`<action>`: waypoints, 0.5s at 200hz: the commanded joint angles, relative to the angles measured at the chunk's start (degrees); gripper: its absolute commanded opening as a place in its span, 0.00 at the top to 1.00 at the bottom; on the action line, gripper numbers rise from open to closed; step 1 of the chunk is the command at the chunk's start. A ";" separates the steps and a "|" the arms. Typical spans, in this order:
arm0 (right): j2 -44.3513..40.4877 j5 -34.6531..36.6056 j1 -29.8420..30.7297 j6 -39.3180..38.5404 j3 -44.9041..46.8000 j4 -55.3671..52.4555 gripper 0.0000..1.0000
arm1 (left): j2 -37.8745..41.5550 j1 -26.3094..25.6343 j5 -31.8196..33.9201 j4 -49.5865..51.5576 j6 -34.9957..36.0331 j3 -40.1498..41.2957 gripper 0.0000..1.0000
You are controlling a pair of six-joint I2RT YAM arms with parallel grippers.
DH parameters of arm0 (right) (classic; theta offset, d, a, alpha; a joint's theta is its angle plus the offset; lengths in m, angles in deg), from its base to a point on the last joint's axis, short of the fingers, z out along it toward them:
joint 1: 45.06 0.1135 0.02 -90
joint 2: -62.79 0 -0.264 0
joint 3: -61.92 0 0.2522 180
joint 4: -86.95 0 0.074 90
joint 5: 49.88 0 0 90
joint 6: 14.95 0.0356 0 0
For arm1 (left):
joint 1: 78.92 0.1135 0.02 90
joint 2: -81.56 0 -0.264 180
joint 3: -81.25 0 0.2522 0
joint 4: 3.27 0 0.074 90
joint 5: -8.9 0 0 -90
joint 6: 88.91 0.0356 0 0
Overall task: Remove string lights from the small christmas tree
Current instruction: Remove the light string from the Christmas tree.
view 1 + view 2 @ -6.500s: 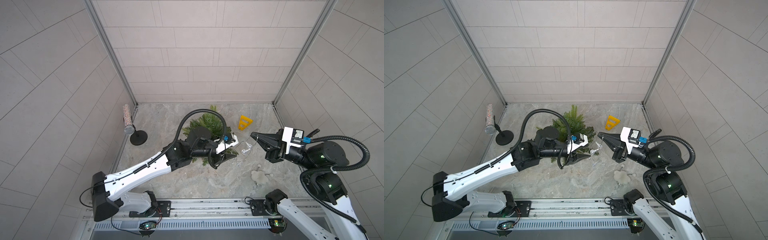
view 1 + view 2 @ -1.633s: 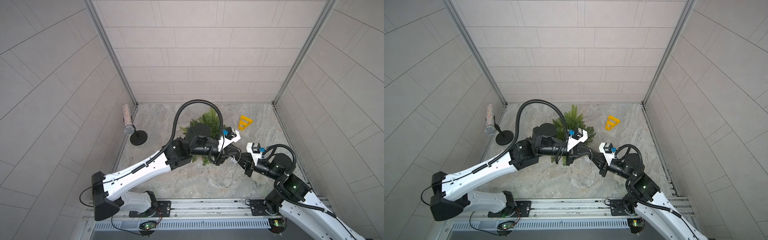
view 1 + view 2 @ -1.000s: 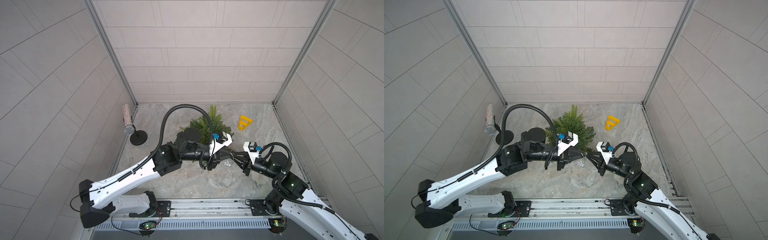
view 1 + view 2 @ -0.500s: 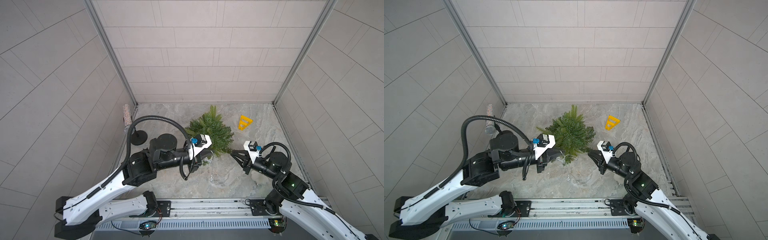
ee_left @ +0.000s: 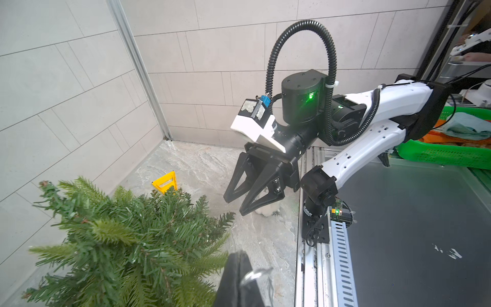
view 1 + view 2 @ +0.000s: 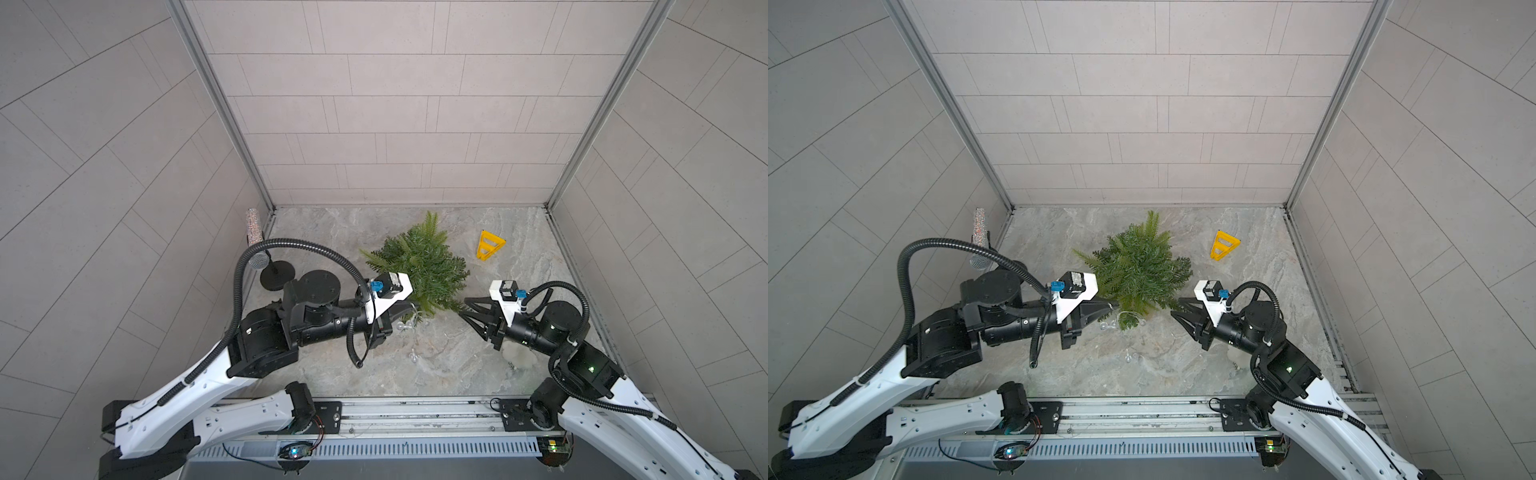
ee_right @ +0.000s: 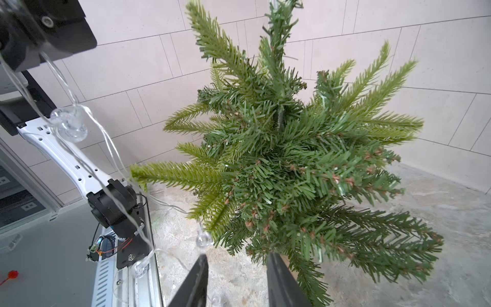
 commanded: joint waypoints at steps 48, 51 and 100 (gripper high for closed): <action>0.92 -1.06 0.35 -1.62 -1.79 -0.71 0.60 | -4.02 -0.27 -9.99 -5.63 -3.37 -3.55 1.00; 0.85 -0.99 0.35 -1.69 -1.78 -0.64 0.60 | -4.11 -0.27 -10.31 -5.63 -3.51 -3.48 1.00; 0.45 -0.10 0.35 -2.04 -1.03 -0.54 0.59 | -3.25 -0.44 -15.30 -4.61 -3.75 -0.67 1.00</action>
